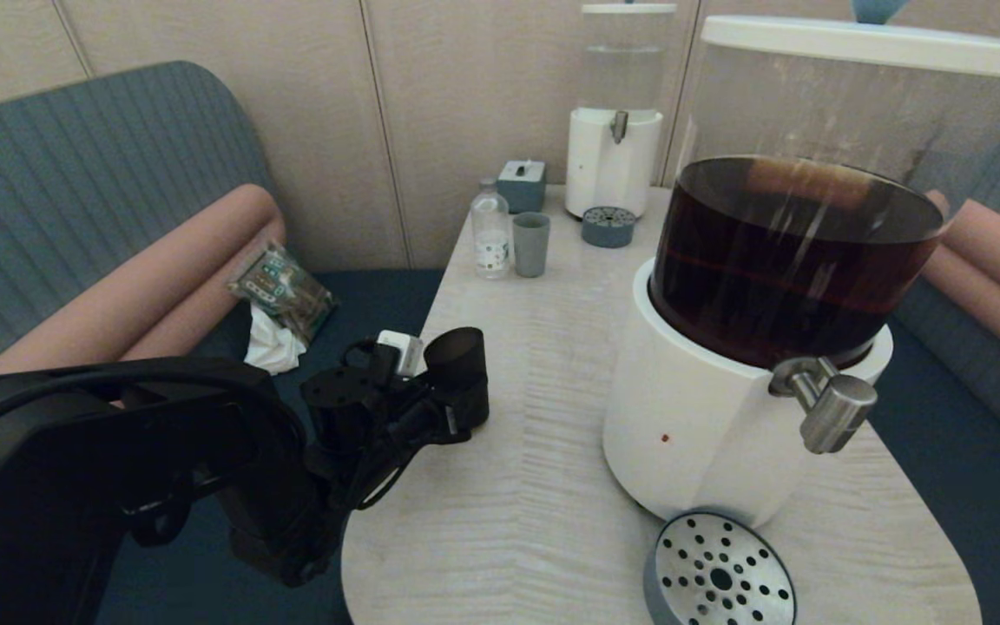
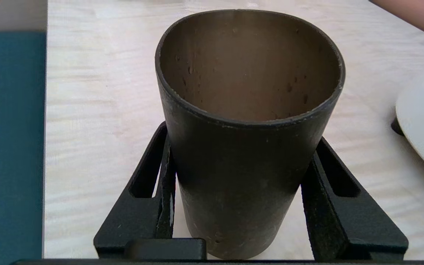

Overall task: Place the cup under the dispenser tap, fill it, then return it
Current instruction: Place the cup next to the water dispenser

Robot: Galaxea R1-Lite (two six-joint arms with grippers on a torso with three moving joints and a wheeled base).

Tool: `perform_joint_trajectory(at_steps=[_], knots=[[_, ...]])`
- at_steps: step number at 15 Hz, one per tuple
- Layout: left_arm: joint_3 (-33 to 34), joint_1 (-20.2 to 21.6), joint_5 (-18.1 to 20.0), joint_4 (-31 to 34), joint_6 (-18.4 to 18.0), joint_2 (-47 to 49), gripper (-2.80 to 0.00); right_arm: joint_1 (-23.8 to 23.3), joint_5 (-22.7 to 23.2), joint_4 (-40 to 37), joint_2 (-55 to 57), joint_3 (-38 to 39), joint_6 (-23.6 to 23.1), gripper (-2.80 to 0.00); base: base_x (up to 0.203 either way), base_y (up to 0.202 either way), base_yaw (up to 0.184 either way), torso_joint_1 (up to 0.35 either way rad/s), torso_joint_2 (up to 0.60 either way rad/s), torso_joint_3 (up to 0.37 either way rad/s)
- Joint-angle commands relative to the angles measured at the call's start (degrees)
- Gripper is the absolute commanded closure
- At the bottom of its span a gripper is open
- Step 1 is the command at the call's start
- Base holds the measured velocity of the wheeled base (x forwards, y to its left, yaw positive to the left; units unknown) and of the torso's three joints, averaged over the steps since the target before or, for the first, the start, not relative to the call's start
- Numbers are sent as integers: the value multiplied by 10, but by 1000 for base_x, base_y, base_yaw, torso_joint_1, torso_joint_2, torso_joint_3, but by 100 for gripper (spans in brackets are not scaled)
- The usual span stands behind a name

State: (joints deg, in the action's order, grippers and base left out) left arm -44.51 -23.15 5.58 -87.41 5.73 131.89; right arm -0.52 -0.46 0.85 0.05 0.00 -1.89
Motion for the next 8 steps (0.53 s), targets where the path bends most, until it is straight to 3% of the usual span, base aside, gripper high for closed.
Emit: perform_joint_trajectory(at_steps=[1,5,6,8], knots=[[-1,-1,0,-3,1,6,0,0,0,0,0,2,0,0,0,0,0,0,0,0],[1,-1,0,-3,0,6,0,0,0,0,0,2,0,0,0,0,0,0,0,0],[1,-1,0,-3,0,6,-280,0,0,0,0,1,0,0,0,0,0,0,0,0],[4,-1,0,-3,1,7,-280,0,0,0,0,1,0,0,0,0,0,0,0,0]])
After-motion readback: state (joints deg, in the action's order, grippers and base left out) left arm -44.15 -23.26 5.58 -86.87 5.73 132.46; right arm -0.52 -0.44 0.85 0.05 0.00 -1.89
